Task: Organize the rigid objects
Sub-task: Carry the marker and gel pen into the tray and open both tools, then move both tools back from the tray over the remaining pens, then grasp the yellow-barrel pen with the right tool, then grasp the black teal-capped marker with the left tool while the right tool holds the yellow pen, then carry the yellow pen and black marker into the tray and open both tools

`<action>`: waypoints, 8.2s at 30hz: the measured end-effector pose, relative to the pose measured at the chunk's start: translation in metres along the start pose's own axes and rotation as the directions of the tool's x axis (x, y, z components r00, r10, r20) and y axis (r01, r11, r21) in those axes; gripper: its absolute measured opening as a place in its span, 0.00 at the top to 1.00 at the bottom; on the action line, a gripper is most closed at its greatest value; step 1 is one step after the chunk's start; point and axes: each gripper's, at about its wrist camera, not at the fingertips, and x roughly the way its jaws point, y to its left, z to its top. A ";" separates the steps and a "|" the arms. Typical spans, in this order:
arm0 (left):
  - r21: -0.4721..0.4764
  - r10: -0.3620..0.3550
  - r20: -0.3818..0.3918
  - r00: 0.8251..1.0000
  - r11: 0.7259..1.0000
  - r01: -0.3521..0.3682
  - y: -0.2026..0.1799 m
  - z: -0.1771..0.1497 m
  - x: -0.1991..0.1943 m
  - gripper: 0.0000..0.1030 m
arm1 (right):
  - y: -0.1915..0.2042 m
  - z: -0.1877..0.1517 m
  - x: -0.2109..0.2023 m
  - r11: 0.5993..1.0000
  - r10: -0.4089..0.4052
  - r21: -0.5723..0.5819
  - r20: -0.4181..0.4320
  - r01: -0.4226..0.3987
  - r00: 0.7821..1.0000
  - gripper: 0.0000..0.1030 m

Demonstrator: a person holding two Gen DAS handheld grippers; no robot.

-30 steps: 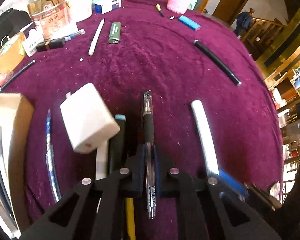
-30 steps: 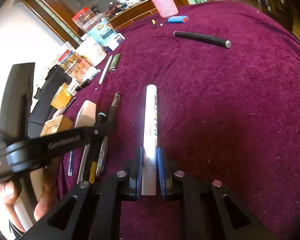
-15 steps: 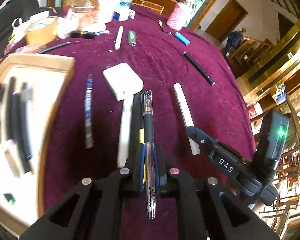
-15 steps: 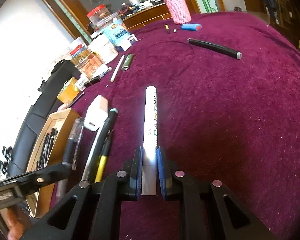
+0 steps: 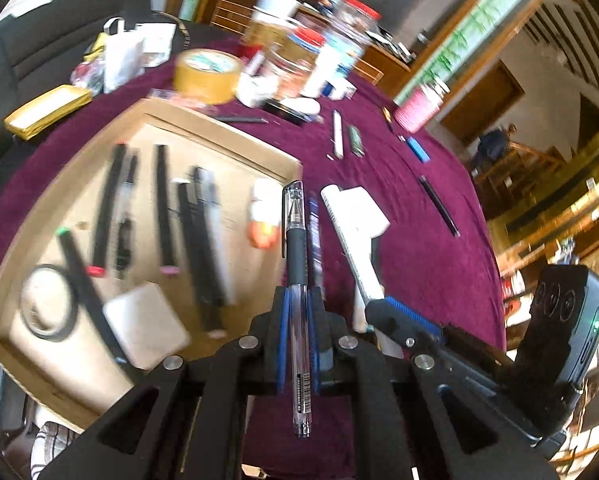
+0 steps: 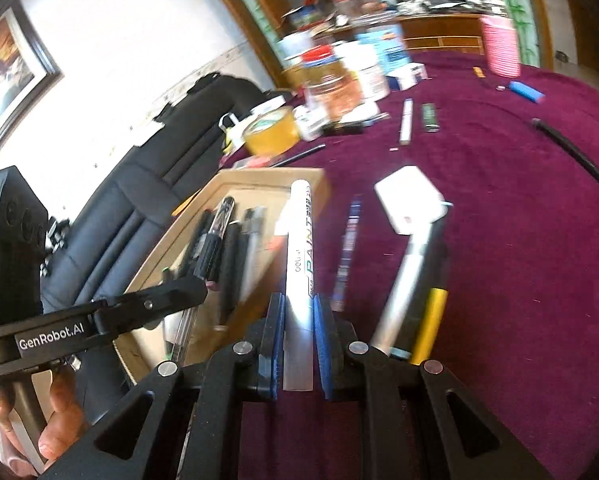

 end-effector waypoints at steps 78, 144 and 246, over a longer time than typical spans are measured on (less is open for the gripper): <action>0.114 0.089 0.062 0.994 0.989 -0.096 -0.043 -0.013 0.027 0.38 | -0.041 -0.020 -0.009 0.989 -0.139 0.053 -0.051 0.141 0.989 0.60; 0.393 0.118 -0.166 0.979 0.918 -0.044 -0.146 -0.013 0.160 0.61 | -0.156 -0.013 -0.010 0.949 -0.232 0.216 -0.023 0.231 0.972 0.93; -0.135 0.166 -0.046 0.985 0.976 -0.170 0.101 0.056 0.055 0.86 | 0.055 0.046 0.136 0.997 -0.063 -0.047 -0.189 0.055 0.980 0.92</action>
